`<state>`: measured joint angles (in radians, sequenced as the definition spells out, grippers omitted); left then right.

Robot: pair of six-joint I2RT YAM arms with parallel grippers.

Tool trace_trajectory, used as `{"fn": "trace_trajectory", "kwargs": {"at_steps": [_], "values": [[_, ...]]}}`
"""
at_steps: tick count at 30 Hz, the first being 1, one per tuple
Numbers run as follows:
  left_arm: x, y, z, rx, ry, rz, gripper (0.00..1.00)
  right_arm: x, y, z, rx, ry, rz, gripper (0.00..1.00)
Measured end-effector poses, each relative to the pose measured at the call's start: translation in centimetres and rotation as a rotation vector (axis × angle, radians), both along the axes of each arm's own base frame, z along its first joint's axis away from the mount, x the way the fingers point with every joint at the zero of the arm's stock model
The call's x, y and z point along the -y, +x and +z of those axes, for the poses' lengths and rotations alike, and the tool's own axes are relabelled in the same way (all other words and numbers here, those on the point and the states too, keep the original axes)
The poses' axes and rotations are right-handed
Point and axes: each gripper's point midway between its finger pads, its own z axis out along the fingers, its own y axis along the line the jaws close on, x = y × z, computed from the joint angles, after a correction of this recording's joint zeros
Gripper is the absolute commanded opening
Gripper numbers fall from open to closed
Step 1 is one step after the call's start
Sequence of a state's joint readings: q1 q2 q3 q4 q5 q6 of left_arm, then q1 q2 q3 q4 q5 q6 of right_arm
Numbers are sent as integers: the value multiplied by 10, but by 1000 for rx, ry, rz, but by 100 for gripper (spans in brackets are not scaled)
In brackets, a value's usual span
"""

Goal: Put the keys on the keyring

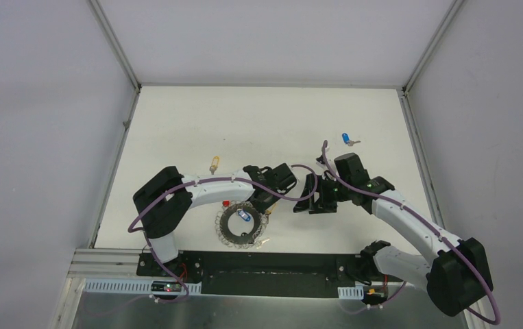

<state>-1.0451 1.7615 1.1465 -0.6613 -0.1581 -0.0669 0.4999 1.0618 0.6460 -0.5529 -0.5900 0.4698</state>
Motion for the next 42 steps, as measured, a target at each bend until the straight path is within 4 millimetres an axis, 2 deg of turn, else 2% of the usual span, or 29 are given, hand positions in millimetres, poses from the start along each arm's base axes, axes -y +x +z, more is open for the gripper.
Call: {"fn": "trace_trajectory", "kwargs": {"at_steps": [5,12,27,39,42], "values": [[-2,2,0,15,11,6,15,0,0,-1,-2,-1,0,76],[-7,7,0,41,36,15,0,0,0,-1,-4,0,-2,77],[-17,11,2,71,79,28,0,1,-1,-2,-9,-2,-3,77],[-16,10,27,97,14,51,0,0,-1,-2,-13,-1,-7,77],[-20,8,29,99,9,52,13,0,-1,-2,-15,-2,-7,77]]}}
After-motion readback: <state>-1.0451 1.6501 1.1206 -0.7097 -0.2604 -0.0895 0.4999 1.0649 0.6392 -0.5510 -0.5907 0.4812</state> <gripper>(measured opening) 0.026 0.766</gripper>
